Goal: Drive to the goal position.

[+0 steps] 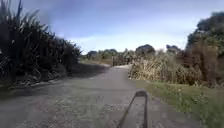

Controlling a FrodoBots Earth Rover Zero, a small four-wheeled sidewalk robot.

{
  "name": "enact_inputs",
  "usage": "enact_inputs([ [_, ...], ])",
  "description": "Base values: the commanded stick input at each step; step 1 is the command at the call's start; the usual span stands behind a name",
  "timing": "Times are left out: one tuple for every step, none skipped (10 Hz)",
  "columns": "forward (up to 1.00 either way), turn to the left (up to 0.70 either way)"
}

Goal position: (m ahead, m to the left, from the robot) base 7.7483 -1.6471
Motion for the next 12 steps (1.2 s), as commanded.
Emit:
enact_inputs([
  [1.0, 0.0],
  [1.0, 0.0],
  [1.0, 0.0],
  [1.0, 0.0],
  [1.0, 0.0],
  [1.0, 0.0],
  [1.0, 0.0],
  [1.0, 0.0],
  [1.0, 0.0],
  [1.0, 0.0],
  [1.0, 0.0],
  [1.0, 0.0],
])
